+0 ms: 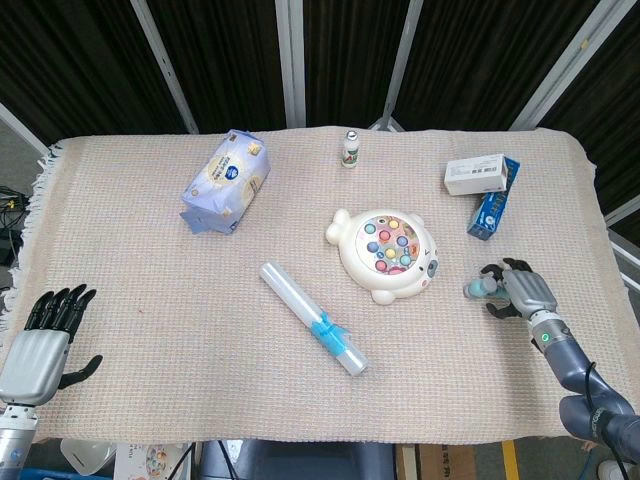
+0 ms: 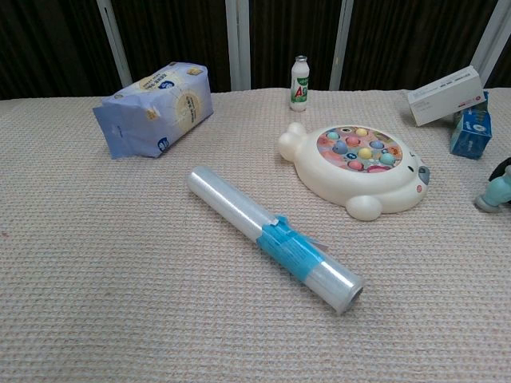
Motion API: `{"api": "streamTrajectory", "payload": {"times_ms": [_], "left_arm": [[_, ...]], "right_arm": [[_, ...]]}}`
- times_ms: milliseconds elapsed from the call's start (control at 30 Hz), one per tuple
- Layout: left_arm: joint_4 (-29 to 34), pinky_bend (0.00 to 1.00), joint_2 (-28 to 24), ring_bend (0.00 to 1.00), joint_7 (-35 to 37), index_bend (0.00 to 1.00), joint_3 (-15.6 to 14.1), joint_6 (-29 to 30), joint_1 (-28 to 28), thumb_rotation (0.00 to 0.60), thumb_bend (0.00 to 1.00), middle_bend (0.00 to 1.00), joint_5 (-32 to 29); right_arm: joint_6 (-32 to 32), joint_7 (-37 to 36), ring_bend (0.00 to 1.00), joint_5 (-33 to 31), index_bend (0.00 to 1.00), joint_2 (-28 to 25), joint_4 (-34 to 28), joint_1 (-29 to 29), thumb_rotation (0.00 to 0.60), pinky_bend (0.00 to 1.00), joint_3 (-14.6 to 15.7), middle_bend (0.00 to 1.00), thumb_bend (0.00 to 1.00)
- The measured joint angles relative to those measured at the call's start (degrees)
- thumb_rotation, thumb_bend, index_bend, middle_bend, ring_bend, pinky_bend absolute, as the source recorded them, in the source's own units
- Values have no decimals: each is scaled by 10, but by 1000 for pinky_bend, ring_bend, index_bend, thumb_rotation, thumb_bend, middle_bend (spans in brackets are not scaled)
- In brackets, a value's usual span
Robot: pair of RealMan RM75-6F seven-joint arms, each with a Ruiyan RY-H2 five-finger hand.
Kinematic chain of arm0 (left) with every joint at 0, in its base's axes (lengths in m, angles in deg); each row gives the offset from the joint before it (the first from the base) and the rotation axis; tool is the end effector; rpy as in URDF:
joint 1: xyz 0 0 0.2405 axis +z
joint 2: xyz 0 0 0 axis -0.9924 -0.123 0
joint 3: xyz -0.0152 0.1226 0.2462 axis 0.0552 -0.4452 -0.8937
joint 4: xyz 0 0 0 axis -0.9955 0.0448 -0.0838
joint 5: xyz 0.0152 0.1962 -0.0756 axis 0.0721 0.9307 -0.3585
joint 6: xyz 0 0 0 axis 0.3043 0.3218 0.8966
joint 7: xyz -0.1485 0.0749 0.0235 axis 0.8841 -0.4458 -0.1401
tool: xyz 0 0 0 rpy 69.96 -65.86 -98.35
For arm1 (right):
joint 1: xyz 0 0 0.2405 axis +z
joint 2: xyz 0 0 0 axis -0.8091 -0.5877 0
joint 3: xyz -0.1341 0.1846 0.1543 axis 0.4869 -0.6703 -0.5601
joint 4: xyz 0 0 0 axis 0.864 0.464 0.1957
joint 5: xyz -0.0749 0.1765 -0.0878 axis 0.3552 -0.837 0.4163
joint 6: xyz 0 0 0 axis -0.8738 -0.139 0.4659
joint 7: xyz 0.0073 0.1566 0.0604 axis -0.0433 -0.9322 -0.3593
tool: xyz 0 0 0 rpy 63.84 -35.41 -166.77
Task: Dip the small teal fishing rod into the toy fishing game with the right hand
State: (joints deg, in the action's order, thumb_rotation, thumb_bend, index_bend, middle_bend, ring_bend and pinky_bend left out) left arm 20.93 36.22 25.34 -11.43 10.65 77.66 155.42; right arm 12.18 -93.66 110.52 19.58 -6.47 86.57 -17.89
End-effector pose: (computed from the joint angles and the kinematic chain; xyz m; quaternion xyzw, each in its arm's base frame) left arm -0.2844 0.1908 0.1399 -0.6424 -0.3815 -0.3436 0.5690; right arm -0.3623 -0.3746 0.0754 0.6461 -0.5353 0.2400 0.4883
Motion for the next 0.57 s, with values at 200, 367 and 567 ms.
{"api": "streamTrajectory", "payload": {"times_ms": [200, 367, 567], "left_arm": [[-3, 0, 0, 0, 5, 0, 3, 5, 2, 600, 223, 0, -3], [-7, 0, 2, 0, 12, 0, 5, 8, 4, 600, 224, 0, -5], [-22, 0, 12, 0, 26, 0, 7, 18, 8, 600, 223, 0, -5]], "right_arm": [[-26, -3, 0, 2, 0, -24, -38, -12, 600, 0, -7, 78, 364], [-98, -20, 0, 22, 0, -58, -95, -45, 600, 0, -11, 54, 364], [-252, -35, 0, 64, 0, -82, -147, -115, 600, 0, -9, 53, 364]]}}
